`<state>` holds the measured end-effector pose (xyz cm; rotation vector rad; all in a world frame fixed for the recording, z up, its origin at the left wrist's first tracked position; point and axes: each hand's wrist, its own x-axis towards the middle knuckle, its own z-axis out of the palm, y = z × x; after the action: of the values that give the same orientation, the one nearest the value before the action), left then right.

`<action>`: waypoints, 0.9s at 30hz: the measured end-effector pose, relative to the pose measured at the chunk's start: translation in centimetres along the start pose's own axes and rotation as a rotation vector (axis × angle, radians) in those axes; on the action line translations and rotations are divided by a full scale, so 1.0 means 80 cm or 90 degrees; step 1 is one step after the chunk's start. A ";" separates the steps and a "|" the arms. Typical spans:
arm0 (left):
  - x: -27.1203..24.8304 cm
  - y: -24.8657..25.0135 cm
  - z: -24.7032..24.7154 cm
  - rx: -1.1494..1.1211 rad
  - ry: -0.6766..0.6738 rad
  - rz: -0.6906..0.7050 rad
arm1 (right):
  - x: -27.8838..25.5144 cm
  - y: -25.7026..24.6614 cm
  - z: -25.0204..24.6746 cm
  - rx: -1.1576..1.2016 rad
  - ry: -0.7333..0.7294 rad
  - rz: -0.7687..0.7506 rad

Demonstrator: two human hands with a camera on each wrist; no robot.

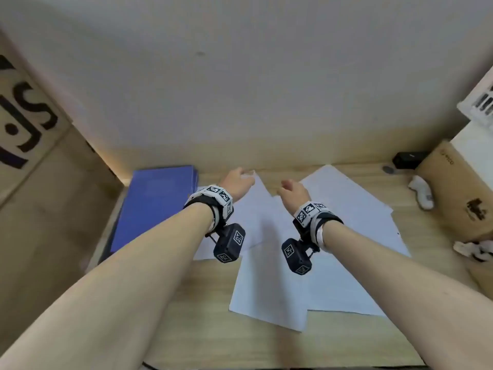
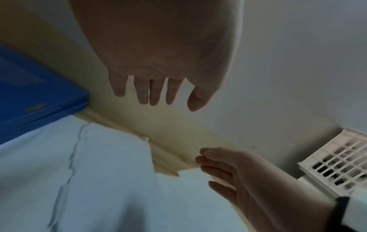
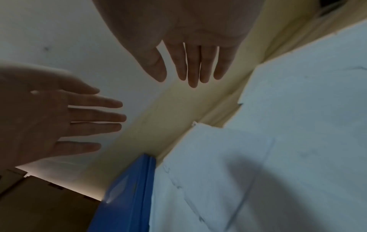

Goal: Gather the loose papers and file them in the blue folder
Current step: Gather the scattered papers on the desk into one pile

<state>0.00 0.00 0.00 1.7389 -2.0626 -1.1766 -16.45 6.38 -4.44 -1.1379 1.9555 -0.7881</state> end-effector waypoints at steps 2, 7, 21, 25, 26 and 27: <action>0.000 -0.022 0.019 0.011 -0.015 -0.027 | -0.001 0.023 0.012 0.016 -0.008 0.040; -0.012 -0.090 0.078 0.040 -0.070 -0.114 | -0.017 0.102 0.045 0.002 -0.040 0.117; -0.030 -0.215 0.155 0.229 -0.131 -0.113 | 0.037 0.189 0.069 -0.077 0.037 0.132; -0.024 -0.215 0.150 0.277 -0.091 -0.076 | 0.084 0.175 0.075 -0.149 0.026 0.144; -0.022 -0.213 0.150 0.284 -0.086 -0.074 | 0.092 0.171 0.078 -0.174 0.010 0.147; -0.021 -0.212 0.149 0.290 -0.084 -0.073 | 0.100 0.168 0.082 -0.189 -0.004 0.150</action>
<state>5.83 6.84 -18.79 2.0438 -2.4923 -0.9199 -19.84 3.96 -20.84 -1.0462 2.2025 -0.3773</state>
